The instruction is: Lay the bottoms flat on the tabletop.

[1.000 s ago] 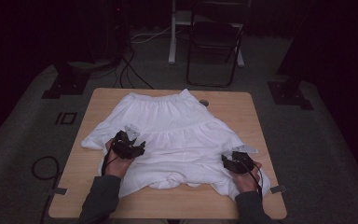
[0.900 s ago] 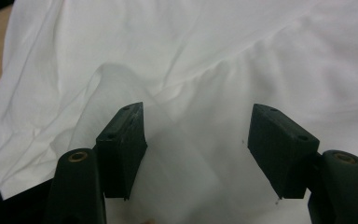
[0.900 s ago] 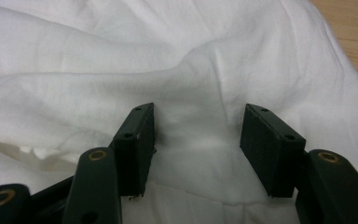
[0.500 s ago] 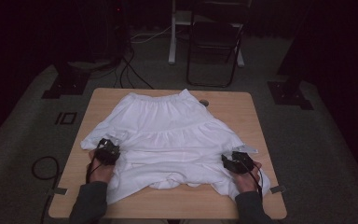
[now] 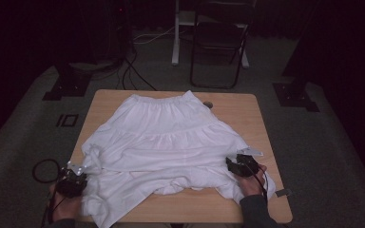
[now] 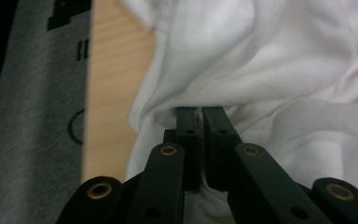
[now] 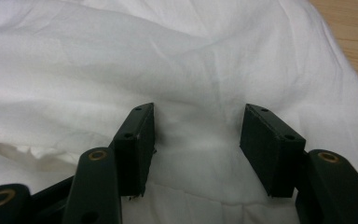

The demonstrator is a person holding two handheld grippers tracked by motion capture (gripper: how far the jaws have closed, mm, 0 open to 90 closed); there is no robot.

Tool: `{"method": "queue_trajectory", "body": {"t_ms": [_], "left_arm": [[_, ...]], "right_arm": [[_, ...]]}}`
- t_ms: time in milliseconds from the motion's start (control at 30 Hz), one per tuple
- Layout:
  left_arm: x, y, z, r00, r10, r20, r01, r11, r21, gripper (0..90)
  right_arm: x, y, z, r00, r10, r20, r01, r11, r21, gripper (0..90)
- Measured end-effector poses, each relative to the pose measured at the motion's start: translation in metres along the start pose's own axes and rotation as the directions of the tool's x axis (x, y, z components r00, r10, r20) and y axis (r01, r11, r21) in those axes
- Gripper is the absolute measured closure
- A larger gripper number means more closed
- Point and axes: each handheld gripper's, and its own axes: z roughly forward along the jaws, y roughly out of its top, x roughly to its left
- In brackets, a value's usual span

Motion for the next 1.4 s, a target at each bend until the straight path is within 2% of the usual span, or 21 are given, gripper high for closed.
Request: {"method": "queue_trajectory", "body": {"t_ms": [100, 167, 233, 300, 400, 500, 567, 667, 700, 767, 833, 900, 967, 1000, 1033, 1067, 1133, 1167, 1200, 1267, 1400], "left_arm": [[0.004, -0.008, -0.009, 1.0, -0.005, -0.008, 0.005, 1.0, 0.001, 84.2], [0.007, -0.01, -0.015, 0.9997, -0.024, -0.012, 0.023, 0.9996, -0.013, 76.6], [0.011, -0.008, -0.028, 0.9984, -0.056, -0.007, 0.055, 0.9971, -0.052, 67.6], [0.012, -0.002, -0.041, 0.9982, -0.061, 0.003, 0.061, 0.9932, -0.1, 62.5], [0.008, 0.011, -0.058, 0.999, -0.037, 0.024, 0.041, 0.9856, -0.164, 58.9], [-0.005, 0.029, -0.068, 0.9984, 0.021, 0.052, -0.009, 0.9765, -0.216, 56.5], [-0.015, 0.042, -0.067, 0.9956, 0.06, 0.072, -0.042, 0.9721, -0.231, 56.0], [-0.029, 0.06, -0.051, 0.9884, 0.117, 0.097, -0.091, 0.9674, -0.236, 56.1], [-0.032, 0.064, -0.046, 0.986, 0.129, 0.105, -0.102, 0.9671, -0.233, 56.5], [-0.038, 0.074, -0.024, 0.9823, 0.142, 0.122, -0.115, 0.971, -0.21, 57.5], [-0.04, 0.078, 0.0, 0.9815, 0.133, 0.138, -0.109, 0.9799, -0.167, 58.1], [-0.04, 0.077, 0.02, 0.9832, 0.101, 0.152, -0.083, 0.9895, -0.119, 58.7], [-0.037, 0.07, 0.038, 0.9864, 0.063, 0.152, -0.052, 0.9957, -0.076, 58.6], [-0.037, 0.07, 0.038, 0.9864, 0.063, 0.152, -0.052, 0.9957, -0.076, 58.5], [-0.033, 0.062, 0.042, 0.9848, 0.029, 0.171, -0.014, 0.9962, -0.086, 58.5], [-0.029, 0.057, 0.041, 0.9835, 0.01, 0.18, 0.007, 0.9958, -0.092, 57.8], [-0.022, 0.05, 0.039, 0.9868, -0.023, 0.16, 0.038, 0.9953, -0.089, 57.5], [-0.022, 0.05, 0.039, 0.9868, -0.023, 0.16, 0.038, 0.9953, -0.089, 57.4], [-0.014, 0.044, 0.037, 0.9858, -0.054, 0.159, 0.069, 0.9939, -0.087, 57.4], [-0.009, 0.038, 0.035, 0.983, -0.09, 0.16, 0.105, 0.9907, -0.087, 56.3], [-0.007, 0.028, 0.027, 0.9838, -0.122, 0.132, 0.134, 0.9865, -0.093, 52.4]], "right_arm": [[0.0, 0.0, 0.0, 1.0, -0.001, 0.001, 0.001, 1.0, 0.0, 44.6], [0.0, 0.0, 0.0, 1.0, 0.0, 0.001, 0.0, 1.0, 0.0, 44.7], [0.0, 0.0, 0.0, 1.0, -0.001, 0.001, 0.001, 1.0, 0.0, 44.7], [0.0, 0.0, 0.0, 1.0, -0.001, 0.002, 0.001, 1.0, 0.0, 44.7], [0.0, 0.0, 0.0, 1.0, 0.0, 0.001, 0.0, 1.0, 0.001, 44.7], [0.0, 0.0, 0.0, 1.0, 0.0, 0.001, 0.0, 1.0, 0.001, 44.7], [0.0, 0.0, 0.0, 1.0, 0.0, 0.001, 0.0, 1.0, 0.0, 44.7], [0.0, 0.0, 0.0, 1.0, 0.0, 0.0, 0.0, 1.0, 0.0, 44.7], [0.0, 0.0, 0.0, 1.0, 0.0, 0.0, 0.0, 1.0, 0.001, 44.7], [0.0, 0.0, 0.0, 1.0, 0.0, -0.001, 0.0, 1.0, 0.001, 44.7], [0.0, 0.0, 0.0, 1.0, 0.0, -0.001, 0.0, 1.0, 0.001, 44.7], [0.0, 0.0, 0.0, 1.0, 0.001, -0.003, -0.001, 1.0, 0.0, 44.8], [-0.001, 0.0, -0.001, 1.0, 0.0, -0.006, 0.0, 1.0, 0.001, 45.0], [-0.001, 0.0, -0.001, 1.0, 0.0, -0.006, 0.0, 1.0, 0.001, 45.0], [-0.002, -0.001, -0.001, 1.0, -0.004, -0.009, 0.004, 1.0, 0.002, 45.1], [-0.003, -0.002, -0.002, 0.9999, -0.007, -0.01, 0.007, 1.0, 0.001, 45.2], [-0.004, -0.003, -0.004, 0.9998, -0.008, -0.015, 0.008, 1.0, 0.002, 45.3], [-0.004, -0.003, -0.004, 0.9998, -0.008, -0.015, 0.008, 1.0, 0.002, 45.3], [-0.004, -0.004, -0.005, 0.9998, -0.012, -0.018, 0.012, 1.0, 0.002, 45.3], [-0.007, -0.007, -0.009, 0.9998, -0.01, -0.02, 0.011, 1.0, 0.006, 46.0], [-0.013, -0.014, -0.017, 0.9998, -0.012, -0.016, 0.013, 1.0, 0.014, 47.8]]}}
